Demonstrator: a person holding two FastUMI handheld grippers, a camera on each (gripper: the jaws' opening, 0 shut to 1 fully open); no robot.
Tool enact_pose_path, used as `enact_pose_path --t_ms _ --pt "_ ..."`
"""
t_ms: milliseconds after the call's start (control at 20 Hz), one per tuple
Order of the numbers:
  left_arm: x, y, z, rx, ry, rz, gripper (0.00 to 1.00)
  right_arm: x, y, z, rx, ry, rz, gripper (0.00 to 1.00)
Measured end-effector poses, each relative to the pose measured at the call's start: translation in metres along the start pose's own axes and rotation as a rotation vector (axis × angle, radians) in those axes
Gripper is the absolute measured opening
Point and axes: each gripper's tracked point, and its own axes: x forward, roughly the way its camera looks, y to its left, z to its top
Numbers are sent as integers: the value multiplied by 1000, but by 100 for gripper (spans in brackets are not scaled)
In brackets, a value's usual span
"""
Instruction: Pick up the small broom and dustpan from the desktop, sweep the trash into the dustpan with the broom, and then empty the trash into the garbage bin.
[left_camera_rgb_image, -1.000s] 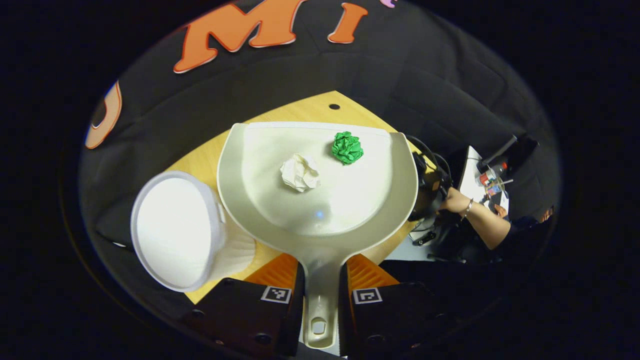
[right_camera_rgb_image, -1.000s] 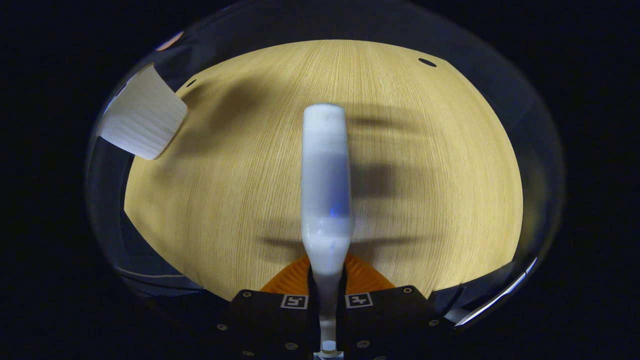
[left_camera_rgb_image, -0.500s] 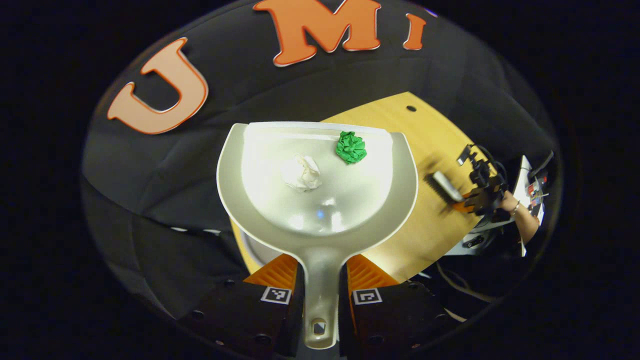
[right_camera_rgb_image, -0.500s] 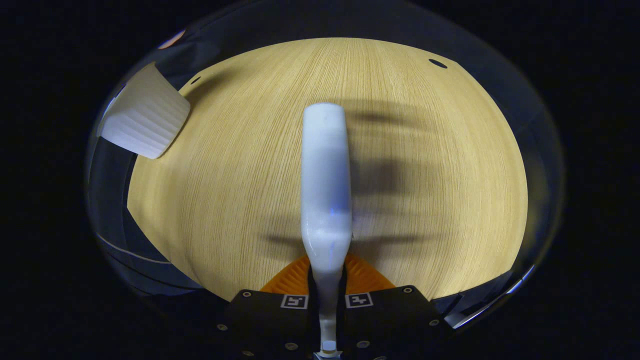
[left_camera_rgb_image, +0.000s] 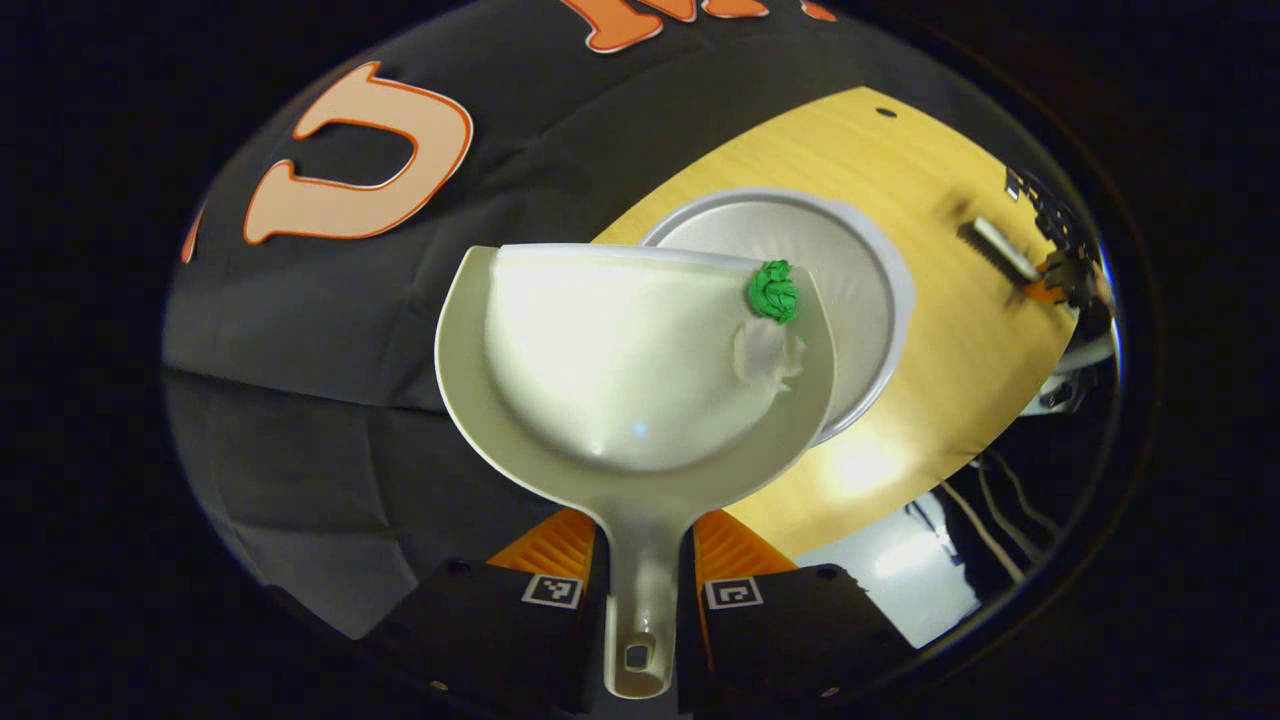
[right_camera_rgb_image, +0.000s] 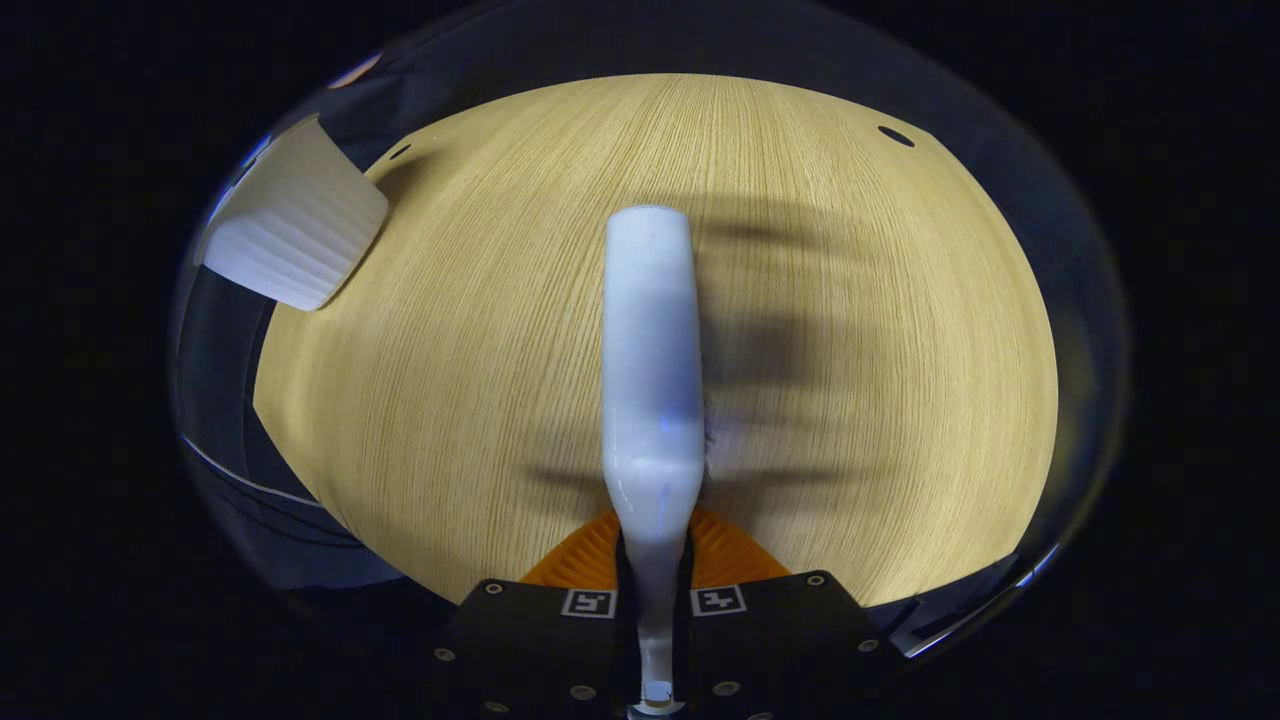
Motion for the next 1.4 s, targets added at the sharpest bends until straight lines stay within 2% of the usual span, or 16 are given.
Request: enact_pose_path --t_ms 100,200,350,450,550,650,850,1050,1200,1400 --pt "3 7 -2 103 25 63 30 0 0 0 3 -1 -5 12" --pt "0 6 1 175 37 93 30 -1 -1 0 8 -2 -8 12" --pt "0 2 0 212 51 68 30 -1 -1 -1 12 -1 -6 12" --pt "1 6 3 241 50 77 30 0 -1 0 12 0 -4 12" --pt "1 1 3 224 37 76 30 0 -1 1 16 -2 -3 13" --pt "3 -5 4 173 16 54 30 -1 0 1 20 -4 0 13" --pt "13 -22 8 -1 -36 -36 30 0 2 0 23 -4 8 13" --pt "10 -34 12 -232 -121 -147 30 -1 2 -1 24 1 15 13" --pt "-5 -37 34 -395 -232 -222 30 -2 2 1 42 -8 17 13" --pt "-37 -45 85 -491 -447 -276 30 -8 -1 2 45 -13 19 13"
